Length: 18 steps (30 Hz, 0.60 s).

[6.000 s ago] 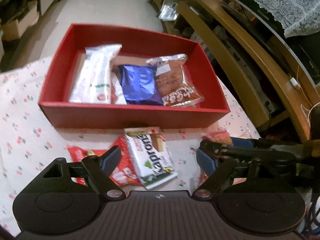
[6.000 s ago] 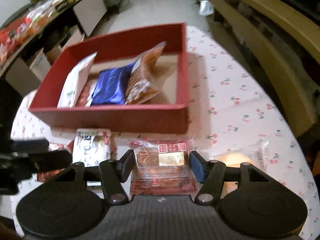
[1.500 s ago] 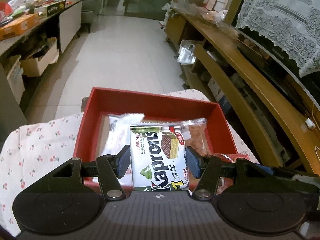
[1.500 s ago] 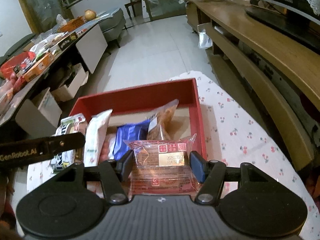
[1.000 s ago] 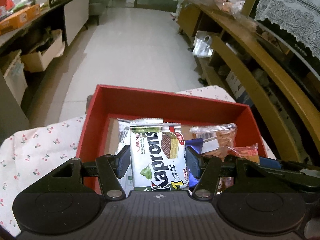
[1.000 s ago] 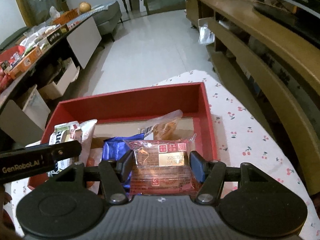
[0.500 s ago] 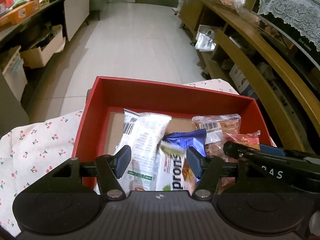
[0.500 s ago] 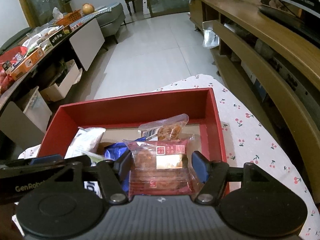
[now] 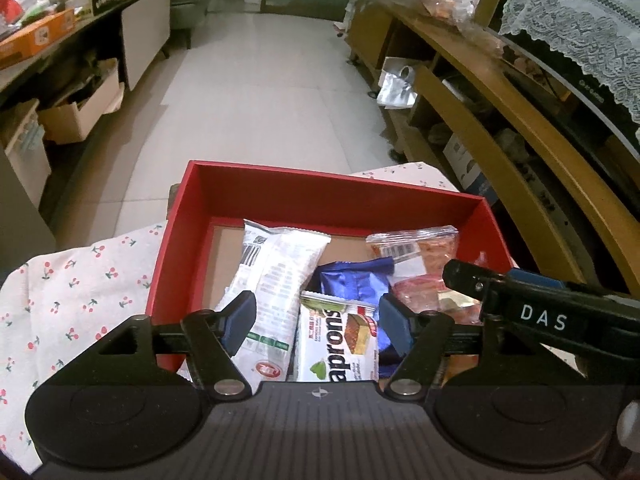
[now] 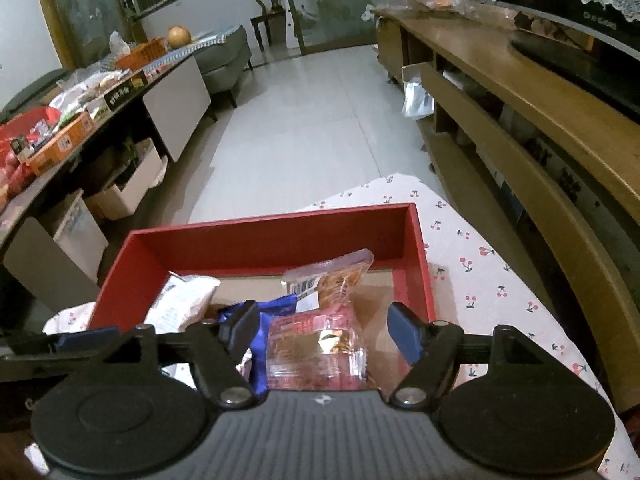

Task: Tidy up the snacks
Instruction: 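Lower both packs into the red box and open both grippers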

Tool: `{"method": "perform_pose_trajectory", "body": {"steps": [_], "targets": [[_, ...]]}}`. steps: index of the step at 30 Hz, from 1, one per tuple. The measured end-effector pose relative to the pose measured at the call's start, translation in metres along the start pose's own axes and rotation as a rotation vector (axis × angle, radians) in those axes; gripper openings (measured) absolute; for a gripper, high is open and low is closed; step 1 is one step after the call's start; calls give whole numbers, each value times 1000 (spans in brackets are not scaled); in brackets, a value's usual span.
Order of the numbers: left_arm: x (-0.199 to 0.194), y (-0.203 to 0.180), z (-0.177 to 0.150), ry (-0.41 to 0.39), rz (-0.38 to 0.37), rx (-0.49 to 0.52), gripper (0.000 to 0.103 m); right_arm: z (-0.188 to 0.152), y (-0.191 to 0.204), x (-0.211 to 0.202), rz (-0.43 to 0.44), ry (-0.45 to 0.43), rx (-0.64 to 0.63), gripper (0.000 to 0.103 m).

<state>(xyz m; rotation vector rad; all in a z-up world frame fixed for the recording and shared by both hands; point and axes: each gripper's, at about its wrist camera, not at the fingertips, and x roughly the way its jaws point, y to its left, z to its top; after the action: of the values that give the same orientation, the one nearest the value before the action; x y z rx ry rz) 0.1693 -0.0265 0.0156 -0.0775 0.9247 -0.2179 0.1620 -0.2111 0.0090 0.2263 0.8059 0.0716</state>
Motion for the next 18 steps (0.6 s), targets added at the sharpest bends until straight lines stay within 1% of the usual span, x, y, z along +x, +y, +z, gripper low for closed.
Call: {"method": "perform_pose_trajectory", "body": {"steps": [9,18], "targets": [[-9,-3,-5,-7,-9,9,76,-4,2,-8,-2,-8,0,82],[-19,-7,-15,-6,-23,22,76,-15,1,-20,-11,11,-7,82]]}}
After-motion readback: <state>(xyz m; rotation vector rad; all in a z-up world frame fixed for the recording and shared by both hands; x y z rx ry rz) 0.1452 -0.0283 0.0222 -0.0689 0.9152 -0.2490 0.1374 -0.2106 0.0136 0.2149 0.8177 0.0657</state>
